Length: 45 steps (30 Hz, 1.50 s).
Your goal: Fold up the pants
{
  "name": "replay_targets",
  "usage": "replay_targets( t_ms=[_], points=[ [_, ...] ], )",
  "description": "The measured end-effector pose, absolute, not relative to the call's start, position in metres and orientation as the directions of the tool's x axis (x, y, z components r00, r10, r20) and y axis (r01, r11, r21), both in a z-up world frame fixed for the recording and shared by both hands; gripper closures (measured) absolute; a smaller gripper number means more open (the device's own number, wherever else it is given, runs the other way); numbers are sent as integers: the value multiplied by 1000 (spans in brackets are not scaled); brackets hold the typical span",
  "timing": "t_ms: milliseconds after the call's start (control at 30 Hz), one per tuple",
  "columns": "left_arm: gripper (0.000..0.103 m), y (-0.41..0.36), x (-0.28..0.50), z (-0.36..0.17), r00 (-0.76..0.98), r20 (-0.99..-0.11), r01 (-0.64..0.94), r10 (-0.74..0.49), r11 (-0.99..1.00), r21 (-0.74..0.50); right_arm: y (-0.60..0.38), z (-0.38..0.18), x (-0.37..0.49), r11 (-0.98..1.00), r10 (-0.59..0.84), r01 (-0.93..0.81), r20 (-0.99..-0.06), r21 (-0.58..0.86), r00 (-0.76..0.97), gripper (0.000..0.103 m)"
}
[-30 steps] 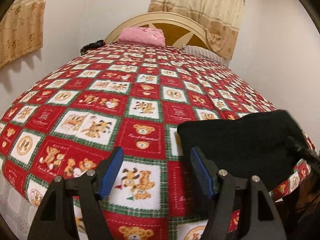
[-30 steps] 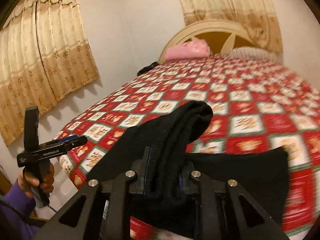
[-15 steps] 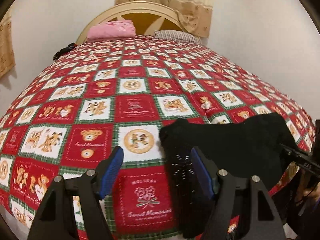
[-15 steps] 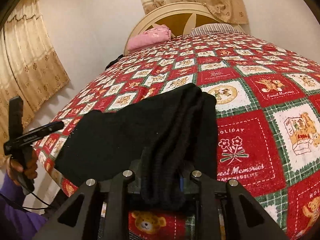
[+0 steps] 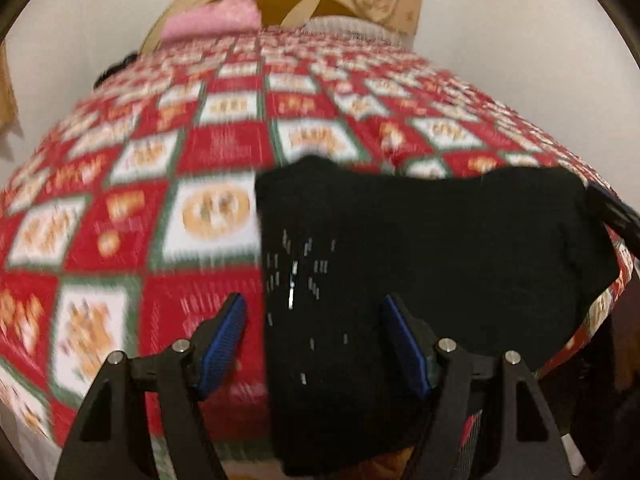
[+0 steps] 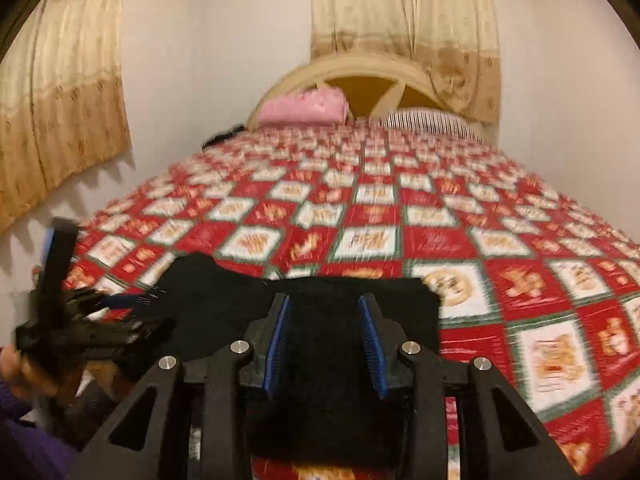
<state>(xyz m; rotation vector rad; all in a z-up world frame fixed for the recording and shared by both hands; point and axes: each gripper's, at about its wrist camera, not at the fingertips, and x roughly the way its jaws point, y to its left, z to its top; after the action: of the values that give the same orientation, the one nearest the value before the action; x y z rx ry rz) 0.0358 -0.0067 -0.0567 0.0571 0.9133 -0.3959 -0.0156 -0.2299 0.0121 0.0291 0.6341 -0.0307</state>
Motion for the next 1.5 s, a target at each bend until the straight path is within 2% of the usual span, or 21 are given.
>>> replay_targets(
  t_ms=[67, 200, 433, 600, 700, 867, 967, 1100, 1500],
  points=[
    [24, -7, 26, -57, 566, -769, 361, -297, 928, -92, -245, -13, 7, 994, -20, 87, -652, 70, 758, 66],
    [11, -8, 22, -57, 578, -775, 353, -257, 934, -47, -266, -24, 17, 977, 21, 117, -631, 177, 775, 66],
    [2, -5, 23, -58, 576, -786, 326, -225, 945, -32, -260, -18, 18, 982, -2, 121, -639, 142, 770, 66],
    [2, -2, 22, -55, 583, -784, 319, -214, 948, -21, -241, 15, -19, 992, -17, 81, -549, 93, 836, 66],
    [2, -5, 21, -55, 588, -783, 327, -204, 945, 0, -230, 15, -36, 996, -87, 91, -585, -23, 806, 66],
    [2, -5, 24, -56, 583, -786, 325, -207, 946, -8, -239, -13, -52, 993, -94, 117, -653, -8, 751, 66],
    [2, -6, 22, -55, 586, -786, 327, -198, 945, 5, -242, -20, -58, 992, -90, 126, -643, 10, 760, 65],
    [2, -9, 19, -55, 589, -785, 332, -193, 943, 17, -238, -22, -55, 993, -109, 108, -655, -42, 748, 65],
    [2, 6, 22, -53, 530, -806, 370, -264, 927, -60, -234, -12, -57, 991, -103, 134, -627, 3, 772, 64]
  ],
)
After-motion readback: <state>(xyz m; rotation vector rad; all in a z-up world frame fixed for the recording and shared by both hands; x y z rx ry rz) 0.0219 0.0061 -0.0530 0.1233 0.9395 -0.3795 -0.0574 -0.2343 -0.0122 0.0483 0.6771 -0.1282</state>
